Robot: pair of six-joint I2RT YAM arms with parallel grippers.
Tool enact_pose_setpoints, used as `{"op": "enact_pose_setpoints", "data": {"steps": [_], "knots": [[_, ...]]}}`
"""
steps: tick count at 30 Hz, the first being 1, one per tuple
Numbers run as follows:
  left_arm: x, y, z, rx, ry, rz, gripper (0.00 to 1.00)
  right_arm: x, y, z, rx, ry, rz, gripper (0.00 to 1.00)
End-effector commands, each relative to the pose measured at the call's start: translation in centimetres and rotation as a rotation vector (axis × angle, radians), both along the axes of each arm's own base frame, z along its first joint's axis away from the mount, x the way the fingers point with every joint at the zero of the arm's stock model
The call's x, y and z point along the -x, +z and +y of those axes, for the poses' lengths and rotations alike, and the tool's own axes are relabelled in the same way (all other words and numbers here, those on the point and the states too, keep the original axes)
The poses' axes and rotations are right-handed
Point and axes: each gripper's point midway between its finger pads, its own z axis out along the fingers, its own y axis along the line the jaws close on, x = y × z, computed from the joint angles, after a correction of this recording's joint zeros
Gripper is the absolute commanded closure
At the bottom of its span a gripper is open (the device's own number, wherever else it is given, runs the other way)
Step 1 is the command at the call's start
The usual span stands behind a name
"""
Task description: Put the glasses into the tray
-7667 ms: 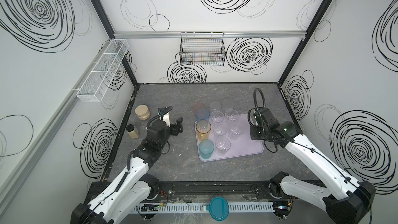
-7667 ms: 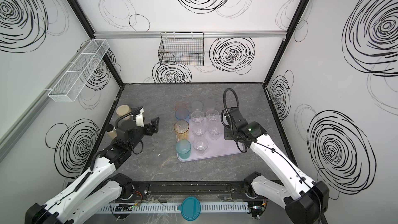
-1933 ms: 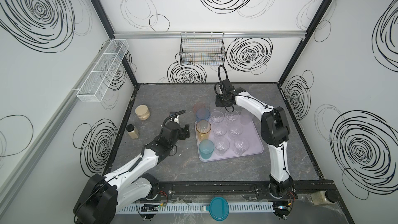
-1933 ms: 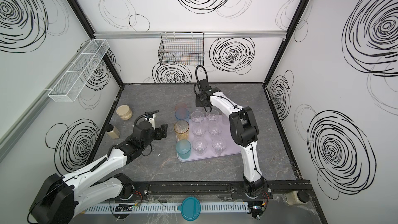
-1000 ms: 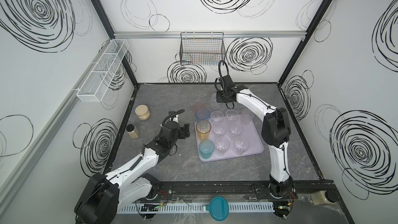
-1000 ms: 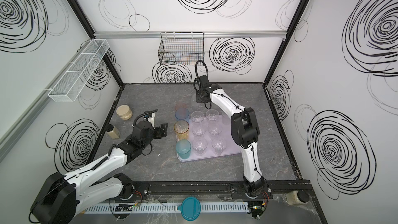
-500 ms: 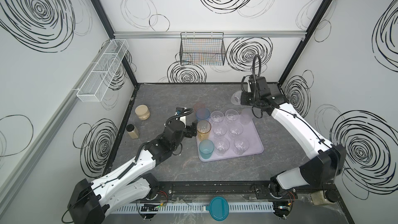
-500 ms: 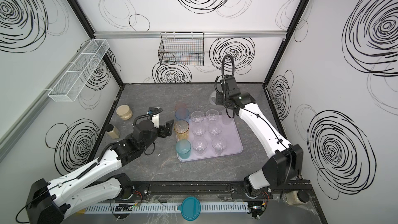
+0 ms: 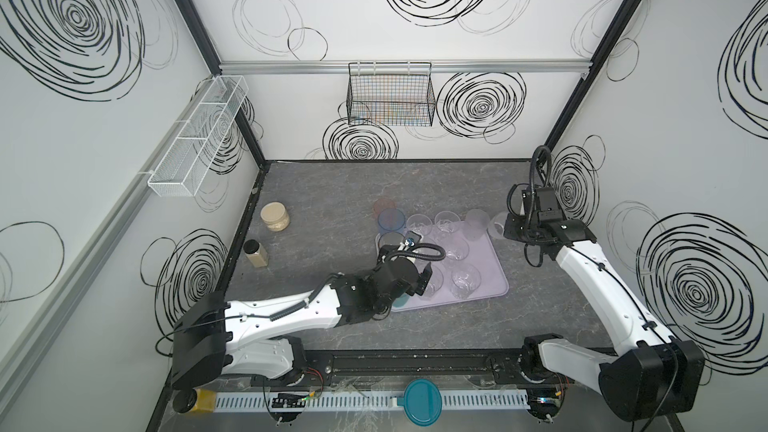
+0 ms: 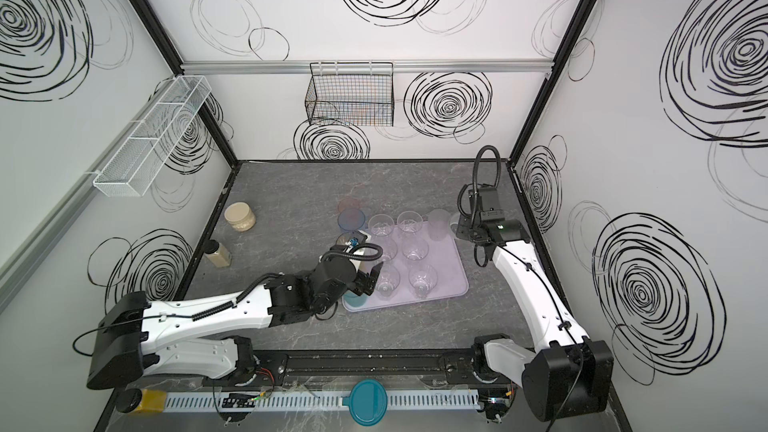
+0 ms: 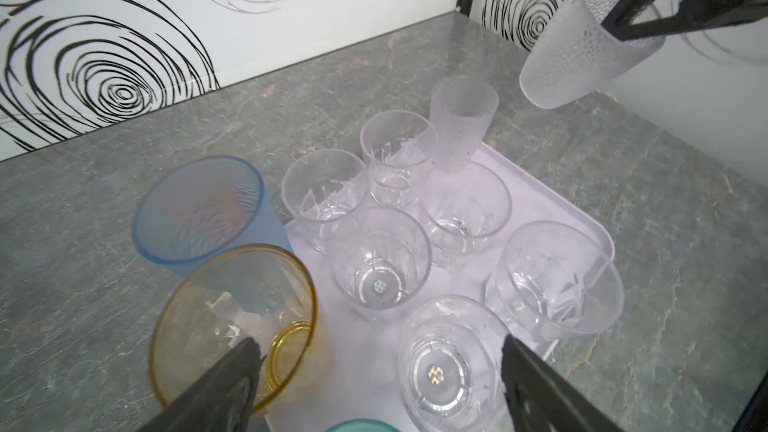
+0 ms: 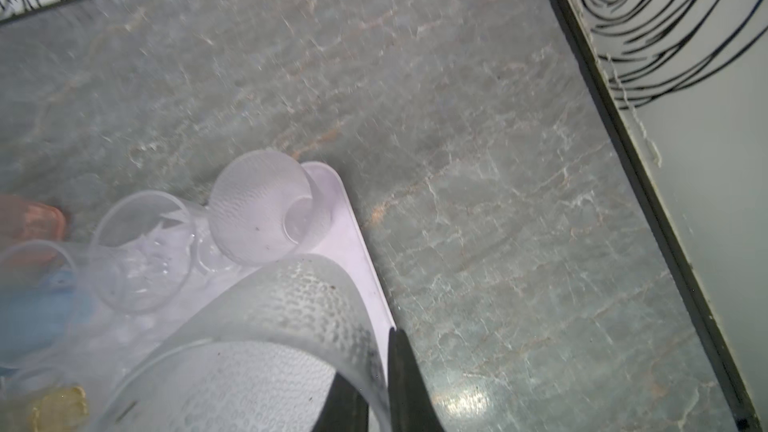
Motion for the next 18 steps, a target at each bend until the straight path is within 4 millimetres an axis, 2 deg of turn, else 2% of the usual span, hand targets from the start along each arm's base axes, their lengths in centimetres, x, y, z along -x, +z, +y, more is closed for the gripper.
{"op": "enact_pose_setpoints", "data": {"steps": [1,3,7,10,12,18], "knots": [[0.2,1.0,-1.2,0.008,-0.01,-0.036,0.06,1.4,-1.2,0.1,-0.029,-0.013,0.014,0.91],[0.4,0.6,-1.5,0.008,-0.022,-0.028,0.05,1.7,-2.3,0.1,-0.038,-0.021,0.034,0.91],[0.5,0.6,-1.4,0.007,-0.025,-0.032,0.05,1.6,-3.1,0.3,-0.05,-0.018,0.05,0.91],[0.3,0.8,-1.0,0.021,-0.021,-0.044,0.05,1.6,-5.0,0.7,-0.064,-0.008,0.074,0.91],[0.0,1.0,-0.4,0.029,-0.007,-0.048,0.05,1.9,-6.7,1.2,-0.094,-0.011,0.111,0.91],[-1.4,2.3,2.6,0.09,0.066,-0.054,0.05,1.4,-8.1,1.3,-0.072,-0.03,0.193,0.91]]}}
